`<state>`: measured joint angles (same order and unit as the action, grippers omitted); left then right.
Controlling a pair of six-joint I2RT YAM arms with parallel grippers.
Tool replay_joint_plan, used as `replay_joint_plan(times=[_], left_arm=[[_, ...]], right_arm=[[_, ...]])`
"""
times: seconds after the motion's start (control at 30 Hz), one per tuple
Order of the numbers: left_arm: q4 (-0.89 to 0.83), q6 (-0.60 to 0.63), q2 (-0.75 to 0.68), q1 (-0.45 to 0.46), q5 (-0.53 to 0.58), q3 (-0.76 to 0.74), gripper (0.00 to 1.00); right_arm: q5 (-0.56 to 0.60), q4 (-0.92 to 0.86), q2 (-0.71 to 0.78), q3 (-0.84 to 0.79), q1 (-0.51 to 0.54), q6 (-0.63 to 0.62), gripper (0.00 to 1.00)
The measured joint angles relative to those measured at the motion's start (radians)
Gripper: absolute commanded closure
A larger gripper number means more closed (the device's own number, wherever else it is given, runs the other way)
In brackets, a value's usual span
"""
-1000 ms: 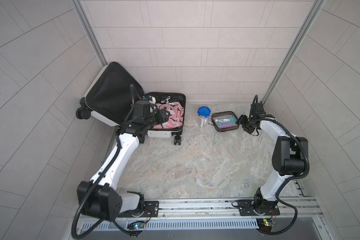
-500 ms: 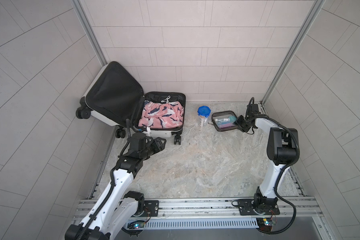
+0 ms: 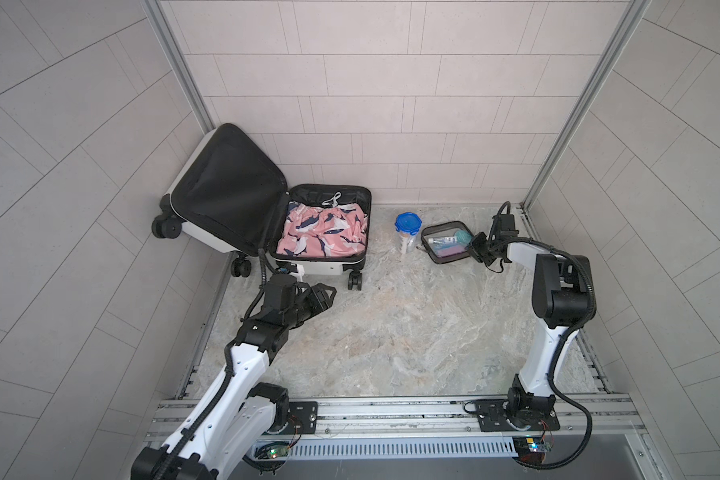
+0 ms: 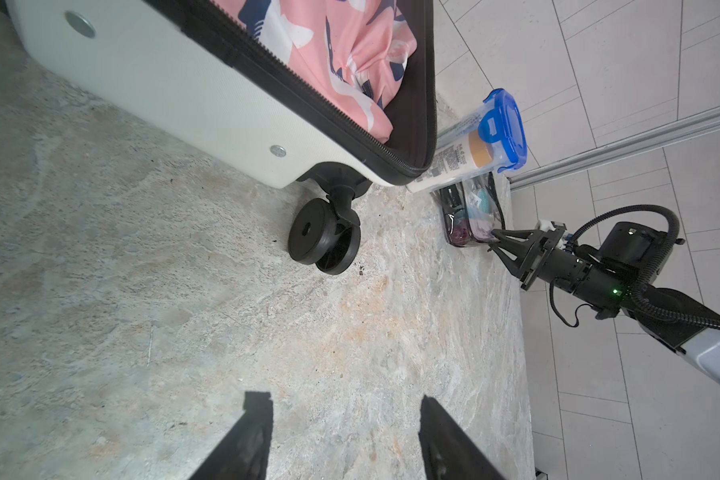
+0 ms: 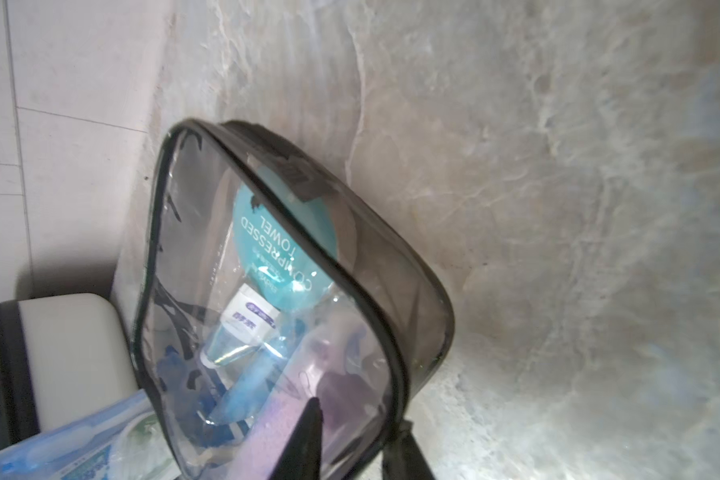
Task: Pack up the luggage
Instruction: 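Grasp the clear pouch edge with the right gripper while the left gripper withdraws, then drag the clear pouch nearer with the right gripper toward the left gripper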
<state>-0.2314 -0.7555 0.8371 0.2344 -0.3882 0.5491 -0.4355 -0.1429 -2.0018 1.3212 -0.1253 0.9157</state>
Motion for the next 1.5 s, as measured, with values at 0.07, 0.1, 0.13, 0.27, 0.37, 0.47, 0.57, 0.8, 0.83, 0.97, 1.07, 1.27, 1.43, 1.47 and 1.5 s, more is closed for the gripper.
replay_joint_plan(times=[0.07, 0.1, 0.13, 0.27, 0.37, 0.47, 0.57, 0.8, 0.83, 0.97, 1.07, 1.27, 1.43, 1.47, 1.5], left_arm=[[0.003, 0.0, 0.001, 0.007, 0.001, 0.0, 0.38], [0.004, 0.0, 0.002, 0.011, 0.003, 0.0, 0.38], [0.006, 0.0, 0.005, 0.016, 0.005, 0.0, 0.38], [0.011, 0.0, 0.031, 0.052, 0.022, 0.002, 0.39], [0.011, 0.001, 0.065, 0.097, 0.042, 0.013, 0.39], [0.03, 0.0, 0.105, 0.148, 0.06, 0.026, 0.39], [0.069, -0.016, 0.151, 0.204, 0.076, 0.032, 0.39], [0.198, -0.088, 0.299, 0.347, 0.101, 0.043, 0.39], [0.221, -0.102, 0.321, 0.37, 0.105, 0.046, 0.39], [0.323, -0.154, 0.405, 0.448, 0.125, 0.049, 0.39], [0.397, -0.191, 0.458, 0.483, 0.132, 0.045, 0.39], [0.497, -0.246, 0.5, 0.494, 0.14, -0.003, 0.39], [0.5, -0.274, 0.495, 0.509, 0.154, -0.017, 0.38], [0.491, -0.277, 0.487, 0.513, 0.159, -0.019, 0.36], [0.479, -0.283, 0.473, 0.517, 0.162, -0.023, 0.34]], right_arm=[[0.003, 0.026, 0.005, -0.011, 0.0, 0.013, 0.96], [0.004, 0.035, 0.01, -0.019, 0.0, 0.017, 0.98], [0.01, 0.045, 0.018, -0.034, 0.0, 0.024, 1.0], [0.026, 0.053, 0.072, -0.103, 0.0, 0.032, 1.0], [0.036, 0.037, 0.137, -0.174, 0.0, 0.032, 1.0], [0.036, 0.023, 0.213, -0.262, 0.001, 0.031, 1.0], [0.038, 0.016, 0.306, -0.366, 0.009, 0.032, 1.0], [0.101, 0.002, 0.555, -0.606, 0.17, 0.092, 1.0], [0.121, -0.003, 0.586, -0.628, 0.216, 0.107, 1.0], [0.207, -0.041, 0.691, -0.681, 0.413, 0.172, 0.75], [0.267, -0.063, 0.754, -0.709, 0.532, 0.21, 0.55], [0.329, -0.171, 0.826, -0.711, 0.612, 0.185, 0.32], [0.372, -0.302, 0.871, -0.615, 0.612, 0.04, 0.17], [0.378, -0.315, 0.874, -0.593, 0.608, 0.004, 0.16], [0.382, -0.325, 0.875, -0.569, 0.6, -0.035, 0.15]])
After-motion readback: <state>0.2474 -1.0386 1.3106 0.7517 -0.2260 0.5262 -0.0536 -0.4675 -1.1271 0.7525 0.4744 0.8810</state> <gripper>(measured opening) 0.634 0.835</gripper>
